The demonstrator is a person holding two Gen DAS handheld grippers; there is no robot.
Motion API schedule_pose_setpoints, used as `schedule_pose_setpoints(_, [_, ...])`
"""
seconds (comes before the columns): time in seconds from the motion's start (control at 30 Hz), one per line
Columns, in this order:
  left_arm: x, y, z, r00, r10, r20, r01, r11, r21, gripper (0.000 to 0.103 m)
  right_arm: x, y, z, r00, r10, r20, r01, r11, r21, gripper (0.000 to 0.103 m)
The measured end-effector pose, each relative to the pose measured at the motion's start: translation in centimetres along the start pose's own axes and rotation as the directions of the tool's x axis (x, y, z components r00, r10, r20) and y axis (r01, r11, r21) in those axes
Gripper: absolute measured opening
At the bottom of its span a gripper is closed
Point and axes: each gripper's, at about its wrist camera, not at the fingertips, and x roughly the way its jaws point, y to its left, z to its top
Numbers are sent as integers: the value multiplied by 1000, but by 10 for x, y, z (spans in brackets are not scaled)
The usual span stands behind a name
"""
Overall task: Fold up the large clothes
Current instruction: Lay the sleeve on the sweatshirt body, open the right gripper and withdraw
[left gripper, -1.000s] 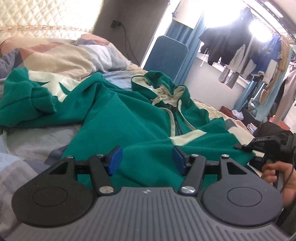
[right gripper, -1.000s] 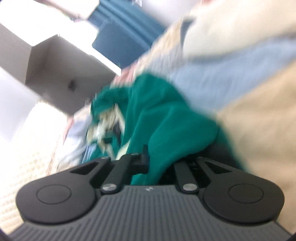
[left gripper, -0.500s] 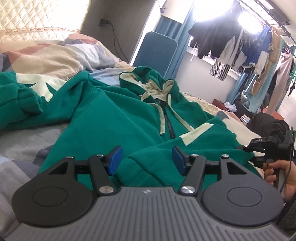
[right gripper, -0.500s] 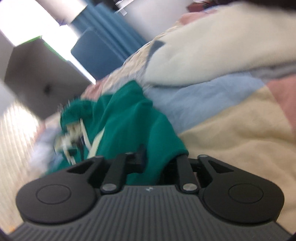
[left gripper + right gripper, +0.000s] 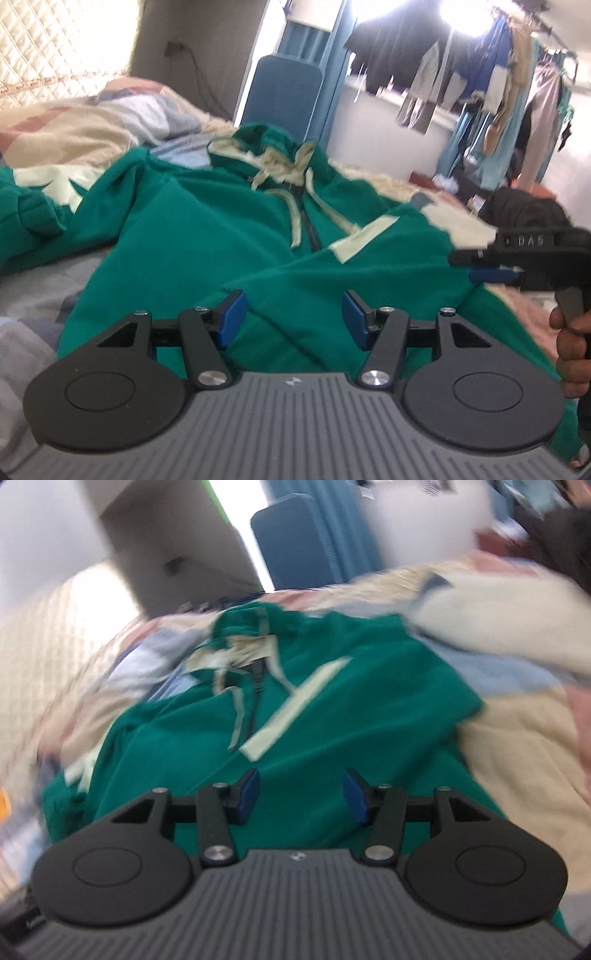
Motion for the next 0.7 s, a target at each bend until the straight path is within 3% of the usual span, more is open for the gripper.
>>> schedule_pose_setpoints(0.13, [21, 2, -7, 992, 71, -103, -69, 997, 21, 56, 18, 19, -8, 999, 44, -23, -45, 996, -75, 53])
schedule_pose_setpoints(0.23, [30, 5, -10, 986, 92, -136, -89, 996, 27, 56, 29, 29, -16, 999, 27, -43, -32, 989, -143, 52])
schedule_pose_setpoints(0.5, [41, 8, -14, 982, 114, -152, -109, 993, 40, 56, 65, 21, -41, 986, -30, -162, -6, 976, -217, 49])
schedule_pose_setpoints(0.7, [35, 7, -13, 987, 112, -114, -111, 994, 20, 56, 67, 17, -43, 986, -21, -168, -15, 977, -213, 49])
